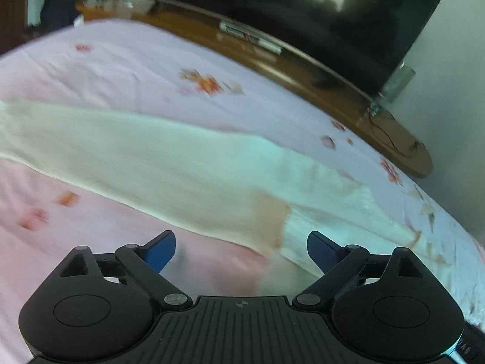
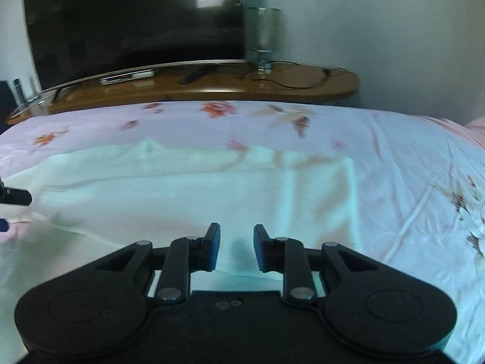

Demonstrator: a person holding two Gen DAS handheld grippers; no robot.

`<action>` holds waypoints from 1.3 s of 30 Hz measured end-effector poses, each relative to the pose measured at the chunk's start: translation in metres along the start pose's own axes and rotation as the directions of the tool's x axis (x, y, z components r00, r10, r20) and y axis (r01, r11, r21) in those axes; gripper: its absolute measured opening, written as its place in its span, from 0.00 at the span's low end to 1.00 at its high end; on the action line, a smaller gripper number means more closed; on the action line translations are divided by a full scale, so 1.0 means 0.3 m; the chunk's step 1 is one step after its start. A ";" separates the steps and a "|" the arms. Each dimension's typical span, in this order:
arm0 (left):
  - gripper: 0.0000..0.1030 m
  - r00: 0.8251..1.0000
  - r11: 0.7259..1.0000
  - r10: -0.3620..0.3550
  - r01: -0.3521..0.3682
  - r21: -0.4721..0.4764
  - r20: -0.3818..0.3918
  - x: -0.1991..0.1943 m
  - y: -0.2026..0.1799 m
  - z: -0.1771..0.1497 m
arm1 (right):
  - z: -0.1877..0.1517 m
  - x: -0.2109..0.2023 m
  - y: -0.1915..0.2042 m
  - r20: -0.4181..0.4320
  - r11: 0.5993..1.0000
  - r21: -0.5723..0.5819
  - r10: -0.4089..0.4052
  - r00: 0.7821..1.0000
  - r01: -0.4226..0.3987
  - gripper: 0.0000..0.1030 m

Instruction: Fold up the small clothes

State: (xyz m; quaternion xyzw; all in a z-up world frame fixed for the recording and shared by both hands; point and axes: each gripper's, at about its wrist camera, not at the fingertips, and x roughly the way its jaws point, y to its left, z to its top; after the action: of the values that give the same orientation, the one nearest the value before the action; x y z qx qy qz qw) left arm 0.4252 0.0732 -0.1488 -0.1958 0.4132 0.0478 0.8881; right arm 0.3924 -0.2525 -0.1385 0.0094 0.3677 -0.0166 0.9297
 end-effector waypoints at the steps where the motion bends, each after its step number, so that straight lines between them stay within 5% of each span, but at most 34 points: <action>1: 0.90 1.000 1.000 0.009 -0.009 -0.004 0.001 -0.015 0.029 0.005 | 0.007 -0.007 0.031 0.005 1.000 -0.011 0.013 1.000 -0.013 0.24; 7: 0.90 0.998 0.989 0.061 -0.059 -0.139 0.009 -0.084 0.264 0.025 | 0.030 -0.017 0.213 0.005 0.994 -0.066 0.085 0.996 -0.085 0.26; 17: 0.90 0.991 0.931 0.135 -0.126 -0.343 0.001 -0.069 0.597 0.040 | 0.089 0.131 0.515 -0.006 0.978 -0.153 0.146 0.989 -0.145 0.21; 23: 0.90 0.996 0.898 0.087 -0.067 -0.434 0.027 -0.032 0.667 0.051 | 0.064 0.263 0.581 -0.100 0.975 -0.154 0.147 0.984 -0.161 0.21; 26: 0.90 0.997 0.884 0.072 -0.046 -0.465 0.039 -0.009 0.676 0.069 | 0.031 0.233 0.608 -0.053 0.968 -0.216 0.119 0.991 -0.128 0.22; 34: 0.90 0.987 0.801 0.053 0.047 -0.597 0.149 0.029 0.741 0.100 | 0.048 0.236 0.574 -0.077 0.974 -0.147 0.160 0.984 -0.170 0.21; 35: 0.88 0.985 0.798 0.054 0.054 -0.601 0.161 0.033 0.743 0.102 | 0.052 0.244 0.576 -0.077 0.974 -0.146 0.163 0.984 -0.172 0.21; 36: 0.70 0.983 0.795 0.060 0.057 -0.604 0.171 0.038 0.744 0.104 | 0.051 0.244 0.574 -0.076 0.974 -0.141 0.167 0.983 -0.177 0.21; 39: 0.41 0.982 0.768 0.079 0.052 -0.639 0.174 0.064 0.769 0.112 | 0.054 0.243 0.564 -0.077 0.973 -0.131 0.179 0.981 -0.188 0.21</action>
State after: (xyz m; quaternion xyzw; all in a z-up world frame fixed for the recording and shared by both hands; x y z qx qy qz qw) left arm 0.4049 0.2966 -0.2149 -0.4780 0.2865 0.2107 0.8031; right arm 0.4630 -0.0856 -0.1758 -0.0205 0.3955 0.0950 0.9133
